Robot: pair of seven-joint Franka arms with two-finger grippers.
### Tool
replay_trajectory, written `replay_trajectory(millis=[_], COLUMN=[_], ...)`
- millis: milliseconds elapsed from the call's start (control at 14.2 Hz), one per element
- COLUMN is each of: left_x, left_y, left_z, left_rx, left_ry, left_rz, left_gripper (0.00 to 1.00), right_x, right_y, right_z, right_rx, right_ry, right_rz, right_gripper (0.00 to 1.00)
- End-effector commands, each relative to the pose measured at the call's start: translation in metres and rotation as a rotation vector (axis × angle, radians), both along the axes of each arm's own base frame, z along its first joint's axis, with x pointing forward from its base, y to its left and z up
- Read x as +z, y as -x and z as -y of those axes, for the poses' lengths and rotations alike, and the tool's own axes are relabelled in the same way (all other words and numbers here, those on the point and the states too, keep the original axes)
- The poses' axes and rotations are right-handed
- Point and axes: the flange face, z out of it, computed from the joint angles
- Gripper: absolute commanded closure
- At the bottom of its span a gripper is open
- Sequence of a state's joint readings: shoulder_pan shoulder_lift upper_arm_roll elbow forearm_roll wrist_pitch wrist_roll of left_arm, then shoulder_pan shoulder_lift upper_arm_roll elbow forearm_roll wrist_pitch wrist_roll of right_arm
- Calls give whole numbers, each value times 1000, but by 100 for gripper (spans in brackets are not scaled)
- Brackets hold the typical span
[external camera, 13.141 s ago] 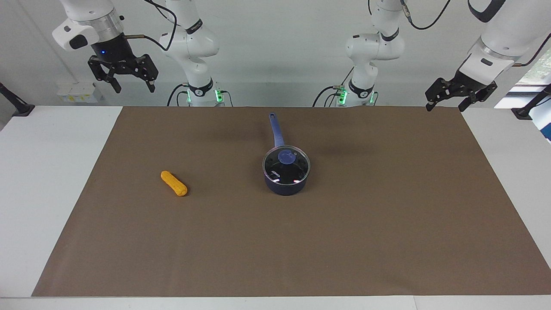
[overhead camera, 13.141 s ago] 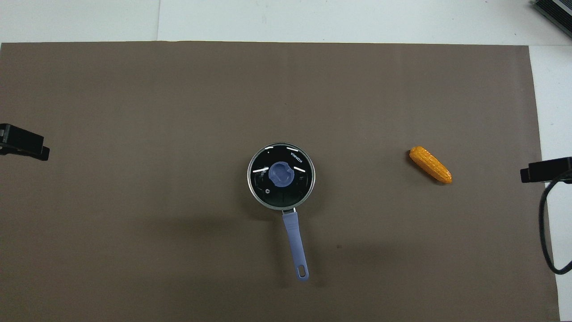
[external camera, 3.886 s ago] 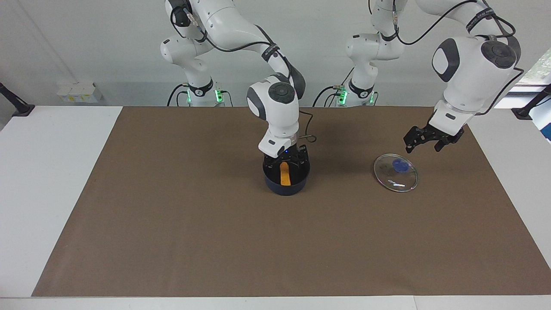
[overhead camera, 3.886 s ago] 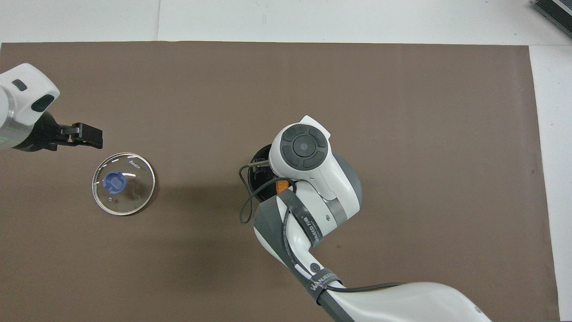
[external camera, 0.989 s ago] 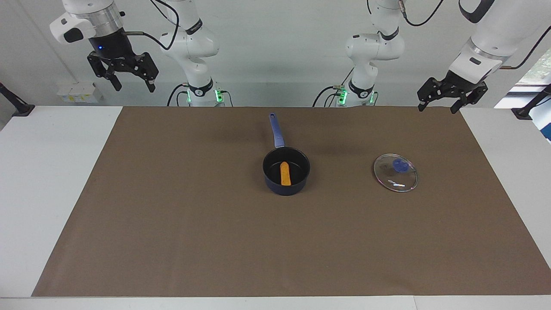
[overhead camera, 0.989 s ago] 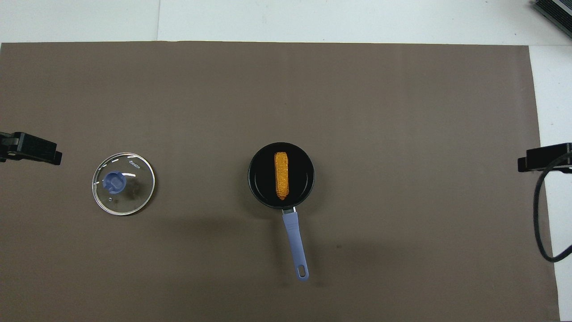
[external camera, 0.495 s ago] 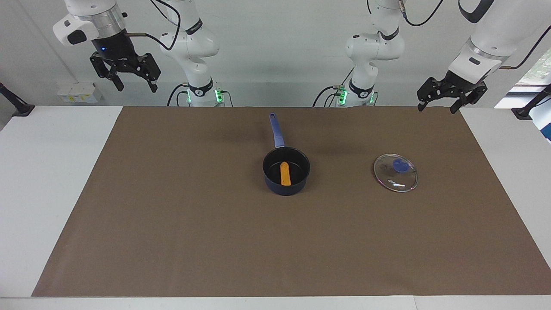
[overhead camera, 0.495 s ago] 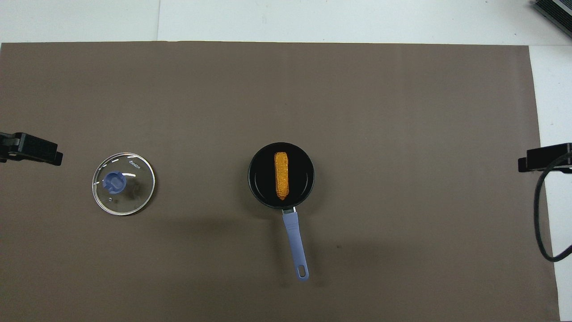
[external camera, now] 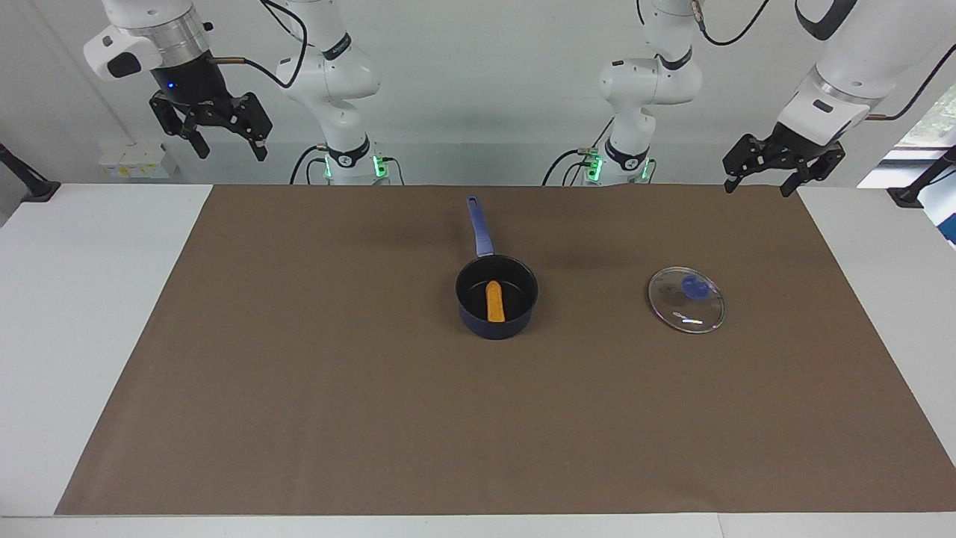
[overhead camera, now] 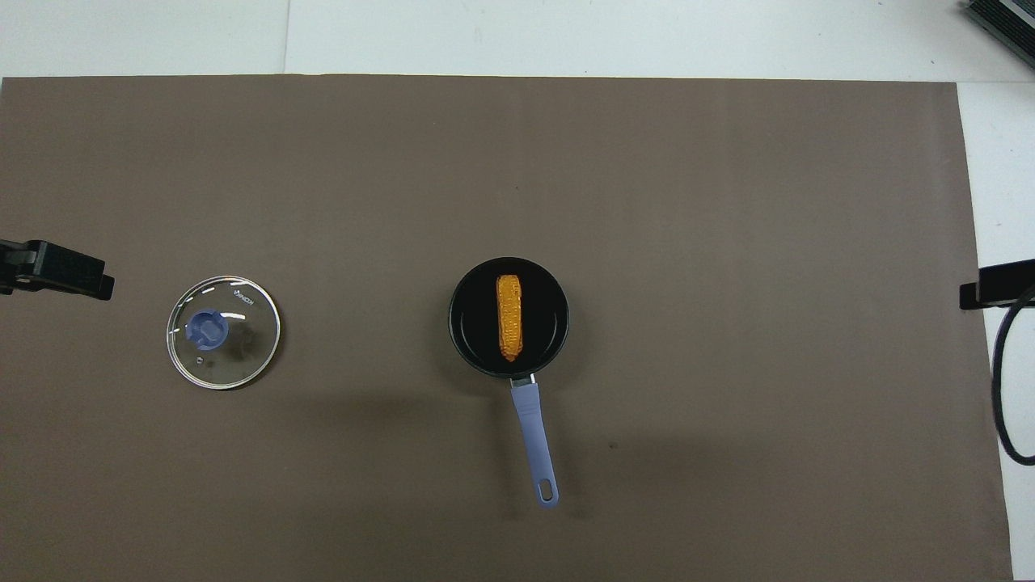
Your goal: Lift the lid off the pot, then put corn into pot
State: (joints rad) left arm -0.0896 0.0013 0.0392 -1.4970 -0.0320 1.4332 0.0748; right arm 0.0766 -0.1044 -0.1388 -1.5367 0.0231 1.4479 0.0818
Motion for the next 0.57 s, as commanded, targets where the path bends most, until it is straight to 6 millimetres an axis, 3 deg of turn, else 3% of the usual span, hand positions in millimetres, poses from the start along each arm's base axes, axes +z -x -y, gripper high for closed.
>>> replay_trajectory(millis=[0,495], left_x=[5,4], left_y=[5,5], left_z=[3,4], left_rx=[-4,-5], left_ry=[9,7], left_rz=[-9,-11], left_gripper=[0,0], right_x=[-3,-3], right_y=[5,5], right_z=[1,-7], right_rx=[18,38], right_ry=[-18,5], right_rz=[-16,-21], right_gripper=[0,0])
